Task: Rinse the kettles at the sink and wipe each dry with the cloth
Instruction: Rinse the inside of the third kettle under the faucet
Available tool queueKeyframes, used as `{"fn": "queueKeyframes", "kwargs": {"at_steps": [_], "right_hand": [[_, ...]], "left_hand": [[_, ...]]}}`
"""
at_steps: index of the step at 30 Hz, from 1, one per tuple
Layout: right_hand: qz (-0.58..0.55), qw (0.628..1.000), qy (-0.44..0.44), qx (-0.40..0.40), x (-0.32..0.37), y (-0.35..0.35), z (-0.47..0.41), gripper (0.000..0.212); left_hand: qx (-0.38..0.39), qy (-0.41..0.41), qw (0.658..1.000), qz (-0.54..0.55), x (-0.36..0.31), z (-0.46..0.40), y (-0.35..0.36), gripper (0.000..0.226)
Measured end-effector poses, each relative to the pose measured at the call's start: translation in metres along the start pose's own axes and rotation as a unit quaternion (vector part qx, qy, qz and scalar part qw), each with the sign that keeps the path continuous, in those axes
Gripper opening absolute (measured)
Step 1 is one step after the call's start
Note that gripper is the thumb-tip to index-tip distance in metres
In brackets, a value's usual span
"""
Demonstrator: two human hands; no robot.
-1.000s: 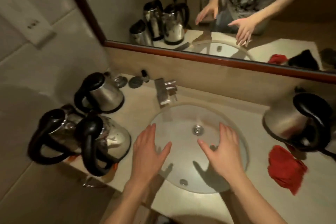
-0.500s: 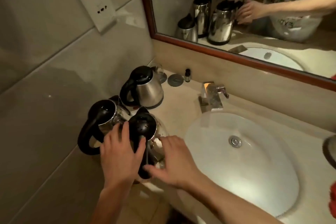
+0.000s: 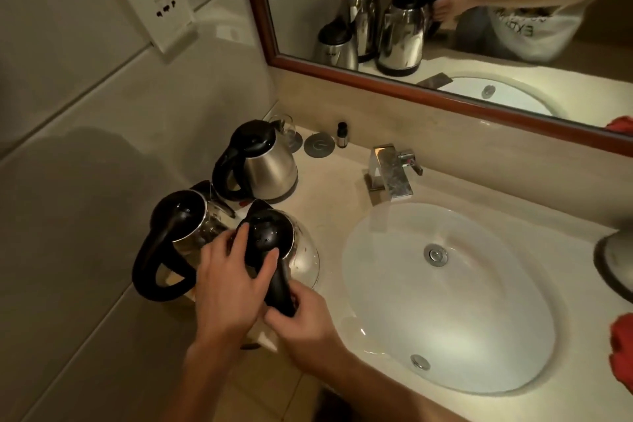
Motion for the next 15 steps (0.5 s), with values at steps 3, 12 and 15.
{"fn": "queueKeyframes", "kwargs": {"at_steps": [3,12,15], "right_hand": [[0.016,0.999,0.011,-0.029,0.005,-0.031,0.0,0.014],[0.072,0.986,-0.037,-0.148,0.03,-0.158,0.023,0.02],[0.091,0.975,-0.032,-0.202,0.025,-0.201,0.037,0.026]], "left_hand": [[-0.005,0.043,0.999,0.031,-0.019,-0.006,0.006,0.066],[0.025,0.138,0.978,0.154,-0.114,-0.004,0.044,0.048],[0.041,0.168,0.966,0.19,-0.151,0.006,0.065,0.042]]}}
Point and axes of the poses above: each hand's wrist, its own z-axis away from the middle knuckle, its own y-axis out of the palm, x = y × z, the point moved 8 cm from there along -z, towards the middle knuckle, and after that the axes turned 1 degree about z, right-handed, at the moved point
